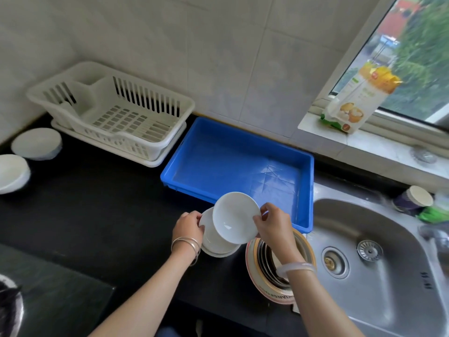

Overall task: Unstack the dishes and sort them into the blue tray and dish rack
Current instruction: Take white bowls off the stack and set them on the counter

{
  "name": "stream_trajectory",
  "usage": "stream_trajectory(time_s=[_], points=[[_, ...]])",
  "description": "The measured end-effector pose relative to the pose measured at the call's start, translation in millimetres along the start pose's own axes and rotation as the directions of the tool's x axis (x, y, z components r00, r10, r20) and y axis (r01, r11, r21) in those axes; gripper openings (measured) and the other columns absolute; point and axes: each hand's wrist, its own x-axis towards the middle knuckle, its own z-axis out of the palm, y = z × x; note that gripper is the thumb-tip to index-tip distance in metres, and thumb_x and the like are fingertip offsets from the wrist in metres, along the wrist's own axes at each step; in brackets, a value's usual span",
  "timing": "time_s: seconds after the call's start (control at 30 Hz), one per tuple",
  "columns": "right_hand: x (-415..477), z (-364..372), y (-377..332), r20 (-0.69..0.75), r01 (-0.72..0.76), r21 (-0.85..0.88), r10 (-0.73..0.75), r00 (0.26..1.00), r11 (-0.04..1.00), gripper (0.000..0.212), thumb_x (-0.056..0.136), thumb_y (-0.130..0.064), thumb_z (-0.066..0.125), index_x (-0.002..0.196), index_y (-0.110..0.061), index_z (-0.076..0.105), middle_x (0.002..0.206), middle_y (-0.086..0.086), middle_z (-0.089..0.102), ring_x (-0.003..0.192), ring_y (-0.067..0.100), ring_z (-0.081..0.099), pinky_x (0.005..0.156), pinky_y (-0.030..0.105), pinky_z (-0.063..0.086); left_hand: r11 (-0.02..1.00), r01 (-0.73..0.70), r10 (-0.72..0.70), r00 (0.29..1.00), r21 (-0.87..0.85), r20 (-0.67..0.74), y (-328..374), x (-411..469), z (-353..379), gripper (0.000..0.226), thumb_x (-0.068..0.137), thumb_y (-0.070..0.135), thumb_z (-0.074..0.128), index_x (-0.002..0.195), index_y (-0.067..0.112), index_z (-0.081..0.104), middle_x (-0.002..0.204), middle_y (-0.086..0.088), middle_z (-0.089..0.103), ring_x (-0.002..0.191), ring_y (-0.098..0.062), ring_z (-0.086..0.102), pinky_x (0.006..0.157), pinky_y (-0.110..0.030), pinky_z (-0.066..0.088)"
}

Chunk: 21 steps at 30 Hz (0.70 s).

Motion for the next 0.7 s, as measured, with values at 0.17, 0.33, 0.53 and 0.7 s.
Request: stream_trajectory(time_s=[0.17,0.33,0.53,0.7], points=[[-1,-5,1,-0.029,-0.015,0.053,0.016,0.999,0.998,0.003,0.085,-0.012,0.061,0.085,-0.013,0.058,0.072,-0.002,0.058,0.06,0.022,0.066,0.063,0.043,0.06,0.999,-0.043,0.044,0.997,0.024,-0.066,7,1,-1,0.012,0.086,0.009,0.051,0.089,0.017,0.059,0.1,-0.003,0.052,0.075,-0.018,0.055,0.06,-0.025,0.04],[0,-13,-4,-0.015,-0.02,0.069,0.021,1.0,0.997,0.005,0.086,-0.013,0.062,0.084,-0.015,0.057,0.073,0.001,0.061,0.054,0.017,0.066,0.06,0.034,0.06,0.998,-0.055,0.055,0.997,-0.006,-0.061,8,2,-6,0.012,0.085,0.008,0.05,0.085,0.017,0.059,0.096,-0.001,0.054,0.076,-0.017,0.055,0.061,-0.025,0.038],[4,-21,-19,-0.029,0.034,0.137,-0.031,0.999,0.99,0.006,0.085,-0.014,0.062,0.089,-0.018,0.061,0.077,0.004,0.068,0.048,0.01,0.065,0.039,0.013,0.046,0.977,-0.04,0.024,0.997,-0.208,-0.076,4,11,-35,0.015,0.082,0.007,0.056,0.085,0.021,0.062,0.085,0.005,0.063,0.075,-0.01,0.057,0.064,-0.027,0.046],[11,-14,-50,0.017,0.101,0.249,-0.108,0.994,0.963,0.015,0.084,-0.009,0.06,0.09,-0.023,0.061,0.073,0.002,0.067,0.052,0.01,0.067,0.045,0.019,0.054,0.925,0.013,-0.068,0.989,-0.379,-0.131,-17,22,-74,0.02,0.079,0.004,0.06,0.092,0.018,0.065,0.08,0.009,0.059,0.084,-0.019,0.062,0.075,-0.039,0.057]])
